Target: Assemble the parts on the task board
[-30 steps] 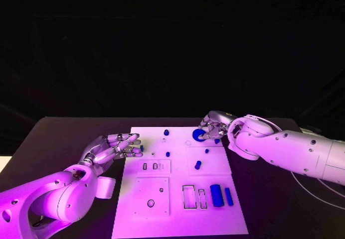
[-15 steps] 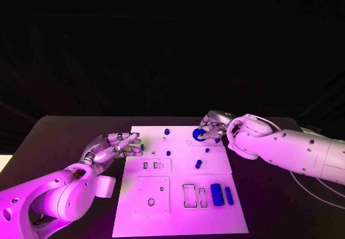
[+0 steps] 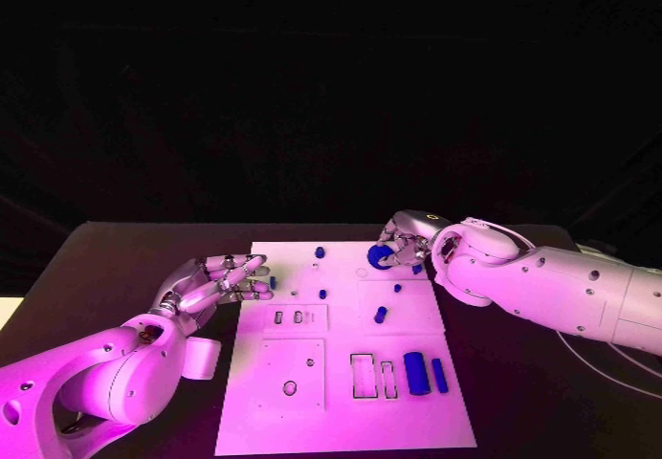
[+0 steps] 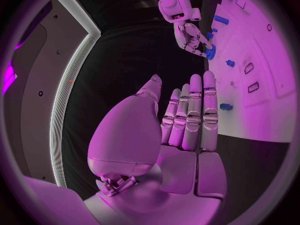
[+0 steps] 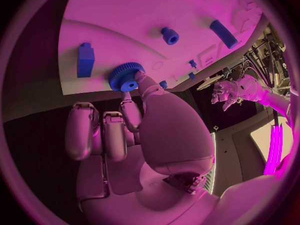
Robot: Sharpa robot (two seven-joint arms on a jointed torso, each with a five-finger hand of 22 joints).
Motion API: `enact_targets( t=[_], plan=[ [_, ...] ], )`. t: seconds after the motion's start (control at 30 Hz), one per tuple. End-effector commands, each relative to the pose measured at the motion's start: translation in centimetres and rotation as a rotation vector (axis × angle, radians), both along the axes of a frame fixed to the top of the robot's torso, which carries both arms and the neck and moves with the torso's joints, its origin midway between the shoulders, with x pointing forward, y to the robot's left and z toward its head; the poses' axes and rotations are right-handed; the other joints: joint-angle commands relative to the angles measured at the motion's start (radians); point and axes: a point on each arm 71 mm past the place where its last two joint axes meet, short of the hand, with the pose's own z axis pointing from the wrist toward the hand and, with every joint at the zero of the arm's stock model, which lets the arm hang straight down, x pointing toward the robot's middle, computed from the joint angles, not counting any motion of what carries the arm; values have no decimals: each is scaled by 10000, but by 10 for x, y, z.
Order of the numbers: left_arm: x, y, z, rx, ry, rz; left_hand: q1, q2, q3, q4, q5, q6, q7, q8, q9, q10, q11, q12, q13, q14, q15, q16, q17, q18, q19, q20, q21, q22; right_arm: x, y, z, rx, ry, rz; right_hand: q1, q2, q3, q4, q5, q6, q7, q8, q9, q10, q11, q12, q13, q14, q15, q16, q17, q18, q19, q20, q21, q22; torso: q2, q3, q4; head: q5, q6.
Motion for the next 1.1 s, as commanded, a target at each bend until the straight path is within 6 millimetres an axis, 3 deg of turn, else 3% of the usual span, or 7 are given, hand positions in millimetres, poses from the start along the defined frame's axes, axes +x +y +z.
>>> enact_targets(
  t=[0.03, 0.3, 0.57, 0.67, 0.7, 0.8, 1.1],
  plan=[
    [0, -2, 2, -87, -167, -169, 10, 113, -15, -59, -48, -16, 38, -46, -13, -30, 54, -50, -15, -64, 10, -32, 9, 158, 76, 23, -68, 5, -6, 7, 1, -253, -980, 281, 147, 63, 166, -21, 65, 315, -100, 186, 85, 222, -137, 111, 103, 808, -70, 54, 1430, -231, 145, -31, 127, 210, 4, 1, 8, -11, 12],
    [0, -2, 2, -91, -163, -183, 24, 133, -5, -85, -47, -4, 36, -51, -10, -17, 50, -58, -13, -58, 7, -38, 36, 160, 84, 22, -72, 6, -16, 25, 9, 324, -1475, 742, -249, -82, 424, 135, 113, 383, -120, 116, 57, 243, -153, 109, 159, 807, -91, 60, 1444, -254, 191, -62, 204, 330, -2, -25, 24, 2, 48],
    [-1, -3, 2, -99, -144, -227, 42, 154, 8, -111, -44, 1, 30, -59, -9, -11, 47, -69, -12, -59, 5, -48, 59, 162, 89, 21, -76, 6, -21, 48, 16, 719, -1408, 1180, -476, -146, 536, 249, 109, 359, -107, 48, 33, 242, -142, 92, 178, 808, -85, 64, 1456, -257, 194, -60, 219, 352, 12, -20, 30, 40, 64],
    [-1, -3, 2, -95, -120, -246, 146, 193, 68, -232, -40, 8, 30, -89, -9, -4, 43, -110, -14, -66, -1, -82, 131, 165, 99, 14, -90, 7, -21, 60, 17, 767, -1266, 1396, -548, -172, 572, 284, 95, 342, -99, 18, 23, 234, -135, 74, 173, 801, -80, 47, 1426, -255, 188, -58, 216, 343, 10, -28, 43, -16, 112],
    [-1, -3, 2, -94, -114, -251, 162, 197, 78, -253, -39, 10, 30, -95, -9, -2, 43, -118, -15, -68, -3, -88, 144, 164, 101, 13, -93, 8, -21, 64, 17, 773, -1207, 1460, -567, -179, 583, 293, 87, 333, -96, 7, 20, 233, -132, 71, 175, 799, -78, 44, 1419, -255, 189, -56, 218, 346, 8, -31, 42, 48, 106],
    [-1, -3, 2, -95, -108, -262, 168, 199, 83, -263, -39, 10, 30, -98, -9, -1, 44, -122, -15, -69, -3, -92, 151, 164, 101, 13, -94, 8, -19, 74, 16, 745, -1013, 1638, -586, -183, 596, 303, 75, 325, -92, -3, 16, 232, -130, 69, 177, 798, -76, 42, 1418, -256, 189, -55, 219, 349, 12, -44, 37, 72, 87],
    [-2, -4, 2, -2, -219, -299, 168, 199, 84, -267, -39, 10, 31, -100, -9, -1, 44, -124, -15, -70, -2, -94, 154, 164, 101, 13, -95, 8, -13, 99, 8, 456, -590, 1876, -625, -212, 709, 301, -48, 234, -58, -98, -16, 146, -103, -72, 81, 784, -57, 8, 1360, -255, 180, -41, 216, 344, 23, -19, 36, 88, 66]
  ],
)
